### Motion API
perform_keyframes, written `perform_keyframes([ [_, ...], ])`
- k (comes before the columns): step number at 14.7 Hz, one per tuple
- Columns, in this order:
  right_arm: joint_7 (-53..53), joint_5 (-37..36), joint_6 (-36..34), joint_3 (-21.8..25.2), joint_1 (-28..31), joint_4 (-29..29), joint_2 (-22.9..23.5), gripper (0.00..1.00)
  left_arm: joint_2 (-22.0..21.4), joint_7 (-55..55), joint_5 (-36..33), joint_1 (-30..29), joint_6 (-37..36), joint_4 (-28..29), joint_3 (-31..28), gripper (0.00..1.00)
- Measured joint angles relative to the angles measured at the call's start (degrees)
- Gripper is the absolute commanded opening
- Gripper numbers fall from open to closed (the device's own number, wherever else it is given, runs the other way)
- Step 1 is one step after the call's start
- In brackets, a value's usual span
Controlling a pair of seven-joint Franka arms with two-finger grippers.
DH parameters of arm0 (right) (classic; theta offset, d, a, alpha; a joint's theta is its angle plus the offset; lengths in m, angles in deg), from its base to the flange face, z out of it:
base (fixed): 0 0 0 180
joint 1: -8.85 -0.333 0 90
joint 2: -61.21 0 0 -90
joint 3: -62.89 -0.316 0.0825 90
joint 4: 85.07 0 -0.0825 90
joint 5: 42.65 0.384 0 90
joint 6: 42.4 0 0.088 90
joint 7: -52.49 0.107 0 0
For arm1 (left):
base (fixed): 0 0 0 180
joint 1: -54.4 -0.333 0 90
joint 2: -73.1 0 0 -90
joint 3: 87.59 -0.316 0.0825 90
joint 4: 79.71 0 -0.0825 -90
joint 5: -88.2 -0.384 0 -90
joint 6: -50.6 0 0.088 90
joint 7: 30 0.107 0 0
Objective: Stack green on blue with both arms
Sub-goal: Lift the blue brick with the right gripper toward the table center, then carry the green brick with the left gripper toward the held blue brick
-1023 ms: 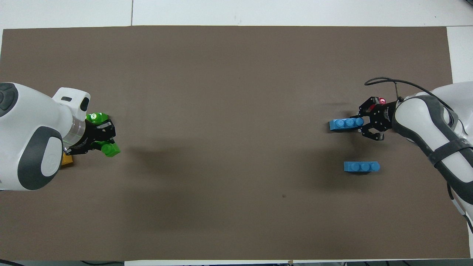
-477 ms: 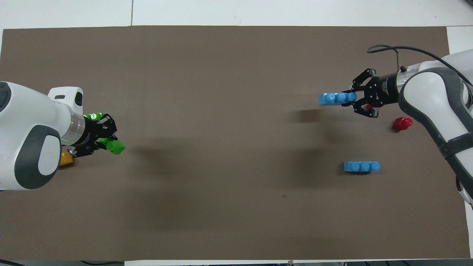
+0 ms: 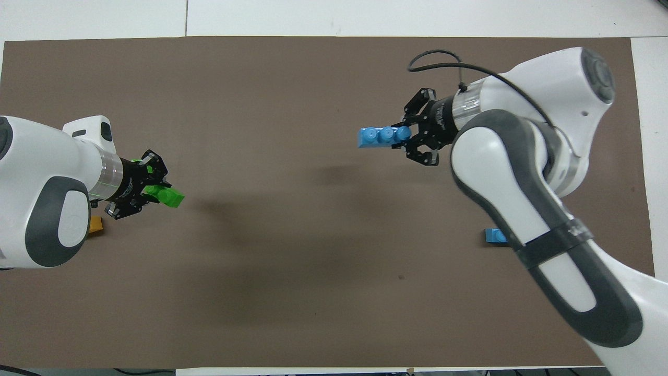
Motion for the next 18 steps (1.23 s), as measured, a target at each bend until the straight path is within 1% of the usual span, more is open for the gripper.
perform_keyframes([
  [3,2.96,0.0,3.32,0.01,-6.08,4.29,-0.18,0.0,0.0,-5.02,1.17,0.64,0.37,-0.32,0.04,0.09],
  [5,3.7,0.0,4.57,0.05,-7.83,6.62,-0.19,0.0,-0.01,-9.16,2.79,1.14,0.44,-1.38,0.03,0.09],
  [8,3.94,0.0,8.09,0.09,-9.77,9.93,0.23,0.0,-0.01,-16.7,3.47,2.11,1.0,-2.6,0.1,0.09],
  [13,7.18,0.01,11.87,0.1,-12.76,10.97,2.78,0.0,-0.01,-23.7,3.92,3.17,2.53,-2.62,0.12,0.09],
  [16,7.48,0.01,13.21,0.1,-13.07,10.98,4.17,0.0,-0.01,-25.21,3.96,3.42,3.01,-2.62,0.11,0.09],
  [18,7.76,0.01,14.25,0.11,-13.46,11.01,4.74,0.0,0.0,-27.52,4.04,4.58,3.8,-2.62,0.09,0.09],
])
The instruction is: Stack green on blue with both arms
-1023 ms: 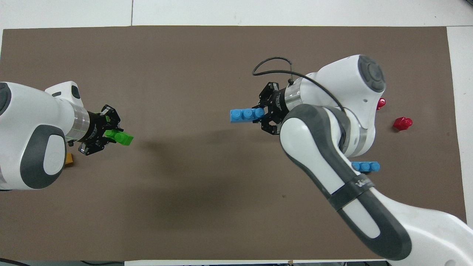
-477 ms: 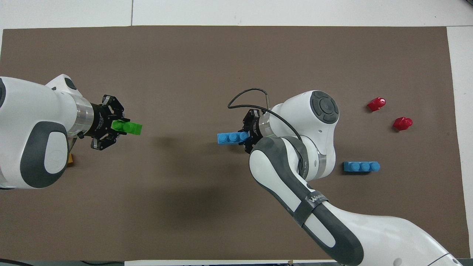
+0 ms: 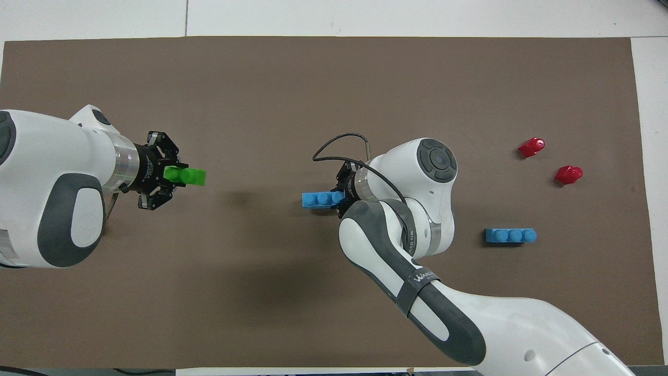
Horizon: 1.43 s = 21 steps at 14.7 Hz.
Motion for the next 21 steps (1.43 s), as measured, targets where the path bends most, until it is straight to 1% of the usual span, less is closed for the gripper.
perform_keyframes([
  [3,2.08,0.0,3.36,0.0,-0.74,0.14,1.47,0.0,0.02,-6.21,0.03,3.94,0.99,0.0,0.08,0.09],
  [5,2.74,0.0,4.94,0.01,-0.82,0.28,2.29,0.0,0.06,-10.92,-0.2,6.72,1.35,0.0,0.16,0.07],
  [8,3.7,0.21,7.08,-0.08,-0.86,0.84,2.3,0.0,0.58,-17.59,-2.86,11.86,3.05,0.01,0.28,0.07],
  [11,3.82,1.06,7.5,-0.08,-0.86,1.1,2.22,0.0,2.43,-18.88,-3.23,14.79,4.99,-0.26,0.3,0.07],
  [12,3.82,1.19,7.58,-0.08,-0.86,1.15,2.2,0.0,3.53,-18.88,-3.45,15.37,4.7,-1.2,0.29,0.07],
  [17,3.82,1.23,8.03,-0.15,-0.86,1.42,2.1,0.0,13.36,-18.89,-6.27,17.86,-0.67,-13.15,0.26,0.06],
  [19,3.82,1.23,8.35,-0.21,-0.87,1.63,2.01,0.0,17.19,-18.89,-7.6,18.98,-4.49,-17.68,0.27,0.06],
  [21,3.82,1.23,8.45,-0.22,-0.87,1.7,1.98,0.0,20.98,-22.14,-7.55,20.63,-5.63,-21.94,0.26,0.07],
])
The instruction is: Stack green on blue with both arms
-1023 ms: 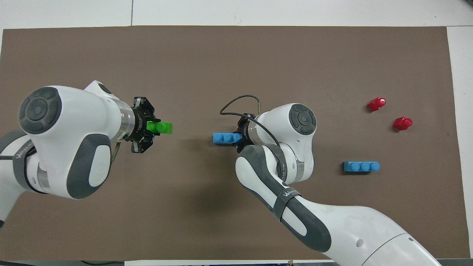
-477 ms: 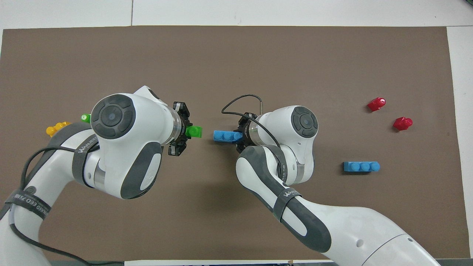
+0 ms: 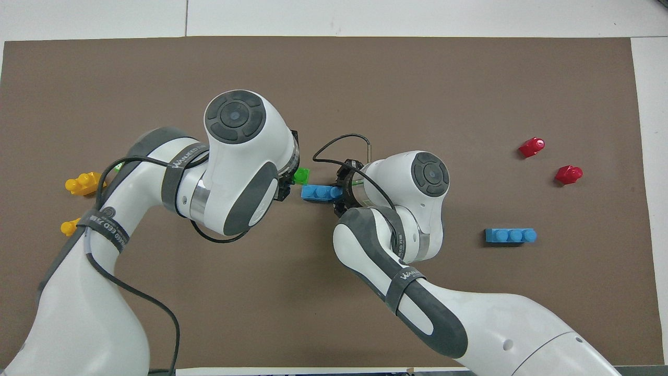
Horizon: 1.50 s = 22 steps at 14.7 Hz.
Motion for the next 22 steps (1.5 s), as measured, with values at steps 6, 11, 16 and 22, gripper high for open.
perform_keyframes([
  [6,0.0,0.01,0.08,0.0,0.0,0.05,-0.02,0.0,2.18,-6.78,0.0,0.47,-0.25,-2.41,-0.16,0.08],
  [11,0.0,0.01,0.11,0.0,0.0,0.07,-0.03,0.0,2.27,-10.18,0.01,1.27,-0.48,-1.26,-0.06,0.08],
  [16,0.0,0.01,0.16,0.0,0.01,0.11,-0.04,0.0,2.11,-11.15,0.04,2.05,1.27,0.21,-0.03,0.09],
  [22,-0.18,0.01,0.21,-0.01,0.0,0.15,-0.05,0.0,-0.45,-11.97,0.06,2.93,7.15,5.07,-0.03,0.09],
])
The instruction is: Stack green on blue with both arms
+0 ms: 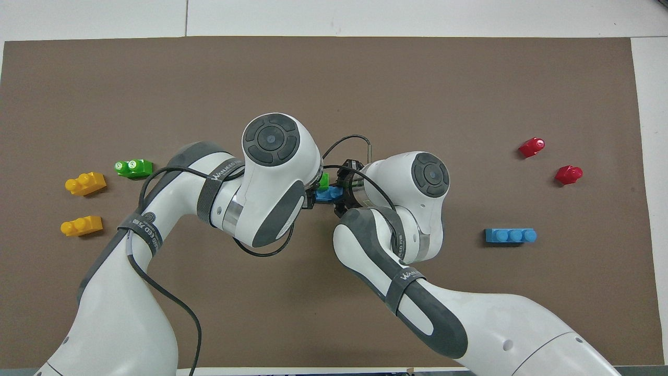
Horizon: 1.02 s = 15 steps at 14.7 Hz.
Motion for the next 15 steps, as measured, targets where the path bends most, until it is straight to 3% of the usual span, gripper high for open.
perform_keyframes([
  [13,-0.57,0.01,0.03,-0.02,0.0,0.07,-0.05,0.0,-0.51,-0.07,0.1,0.29,1.01,3.14,0.25,0.13],
  [14,-0.58,0.01,0.03,-0.03,0.0,0.07,-0.05,0.0,-0.52,-0.07,0.1,0.29,1.03,3.16,0.25,0.26],
  [15,-0.58,0.01,0.03,-0.03,0.0,0.08,-0.05,0.0,-0.52,-0.07,0.1,0.29,1.04,3.16,0.25,0.71],
])
